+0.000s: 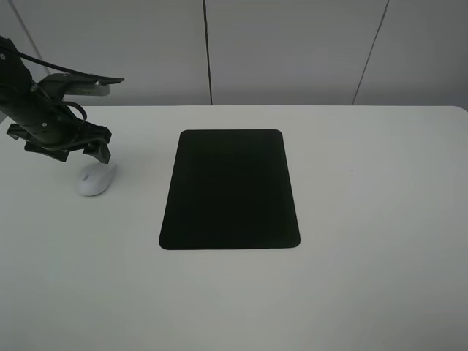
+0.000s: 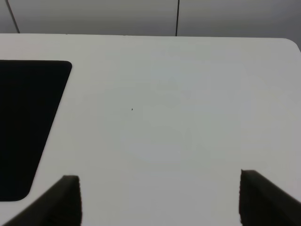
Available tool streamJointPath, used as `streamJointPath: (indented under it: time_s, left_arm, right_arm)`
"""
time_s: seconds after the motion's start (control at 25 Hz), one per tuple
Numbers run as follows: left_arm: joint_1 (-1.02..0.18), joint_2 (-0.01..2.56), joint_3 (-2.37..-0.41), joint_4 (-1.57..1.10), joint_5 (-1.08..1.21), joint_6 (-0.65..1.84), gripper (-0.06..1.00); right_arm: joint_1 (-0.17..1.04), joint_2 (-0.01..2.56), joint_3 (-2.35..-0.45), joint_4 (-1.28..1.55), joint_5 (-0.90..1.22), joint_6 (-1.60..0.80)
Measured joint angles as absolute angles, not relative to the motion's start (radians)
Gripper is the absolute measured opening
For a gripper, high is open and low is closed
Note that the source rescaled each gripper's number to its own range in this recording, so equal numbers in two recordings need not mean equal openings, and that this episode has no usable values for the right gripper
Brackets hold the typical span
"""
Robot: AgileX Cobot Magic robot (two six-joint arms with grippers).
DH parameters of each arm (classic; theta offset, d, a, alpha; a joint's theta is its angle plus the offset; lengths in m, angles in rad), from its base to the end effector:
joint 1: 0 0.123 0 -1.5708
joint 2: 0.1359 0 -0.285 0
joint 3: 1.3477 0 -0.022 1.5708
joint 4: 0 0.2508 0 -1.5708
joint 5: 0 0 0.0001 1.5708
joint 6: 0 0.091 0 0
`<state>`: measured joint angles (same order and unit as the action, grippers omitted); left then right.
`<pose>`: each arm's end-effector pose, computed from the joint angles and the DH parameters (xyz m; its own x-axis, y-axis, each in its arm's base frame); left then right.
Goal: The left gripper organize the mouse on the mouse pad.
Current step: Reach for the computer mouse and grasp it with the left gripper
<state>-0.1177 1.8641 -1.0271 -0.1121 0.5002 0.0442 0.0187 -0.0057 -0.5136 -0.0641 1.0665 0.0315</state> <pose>0.3430 -0.0455 0.1411 -0.9475 0.0575 -0.3146 0.0829 0.9942 -0.0680 -0.0076 -0.0052 0.2807 -0.4431 -0.0078 -0.8964 0.0318 0.9992 -0.0244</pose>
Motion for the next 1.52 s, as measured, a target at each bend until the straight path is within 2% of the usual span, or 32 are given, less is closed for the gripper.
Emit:
streamJointPath:
  time_s: [0.6, 1.52]
  left_arm:
    - [-0.118, 1.937, -1.027, -0.032, 0.437, 0.041, 1.0]
    - [-0.118, 2.008, -1.027, -0.077, 0.344, 0.061, 1.0]
  right_arm:
    - [0.019, -0.006, -0.514, -0.064, 1.067, 0.031]
    - [0.019, -0.006, -0.514, -0.061, 1.067, 0.031]
